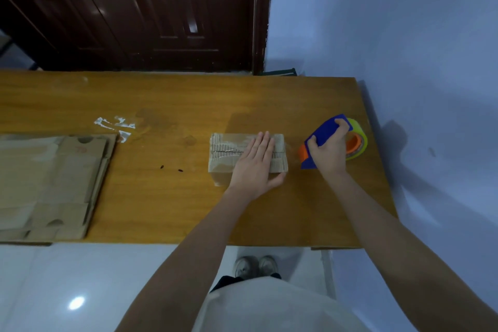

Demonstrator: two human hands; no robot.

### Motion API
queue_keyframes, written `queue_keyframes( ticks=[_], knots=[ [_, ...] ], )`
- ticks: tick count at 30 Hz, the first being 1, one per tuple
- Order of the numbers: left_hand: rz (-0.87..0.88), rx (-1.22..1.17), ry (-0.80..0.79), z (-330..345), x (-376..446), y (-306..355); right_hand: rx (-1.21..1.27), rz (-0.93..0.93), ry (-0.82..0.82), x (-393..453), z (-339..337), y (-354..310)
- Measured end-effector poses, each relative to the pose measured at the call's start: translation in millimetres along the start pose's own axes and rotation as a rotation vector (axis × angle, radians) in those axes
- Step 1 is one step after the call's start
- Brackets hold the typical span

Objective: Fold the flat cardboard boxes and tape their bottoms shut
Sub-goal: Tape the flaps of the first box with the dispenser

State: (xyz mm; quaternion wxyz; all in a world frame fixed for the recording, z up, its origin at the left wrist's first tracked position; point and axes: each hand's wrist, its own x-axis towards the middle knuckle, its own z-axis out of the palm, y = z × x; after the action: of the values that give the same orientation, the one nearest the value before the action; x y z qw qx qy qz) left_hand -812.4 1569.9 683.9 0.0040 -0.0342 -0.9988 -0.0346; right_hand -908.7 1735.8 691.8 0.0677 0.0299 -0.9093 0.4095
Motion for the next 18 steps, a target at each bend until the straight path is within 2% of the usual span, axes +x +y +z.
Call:
queue_keyframes(
  ticks=[4,18],
  knots=[
    [-0.010,-0.003,-0.014,-1,1,0,0.090,0.076,-0.007,-8,25,0],
    [-0.015,0.026,-0.007,2,3,0,0.119,0.062,-0.006,-10,49,2]
  ],
)
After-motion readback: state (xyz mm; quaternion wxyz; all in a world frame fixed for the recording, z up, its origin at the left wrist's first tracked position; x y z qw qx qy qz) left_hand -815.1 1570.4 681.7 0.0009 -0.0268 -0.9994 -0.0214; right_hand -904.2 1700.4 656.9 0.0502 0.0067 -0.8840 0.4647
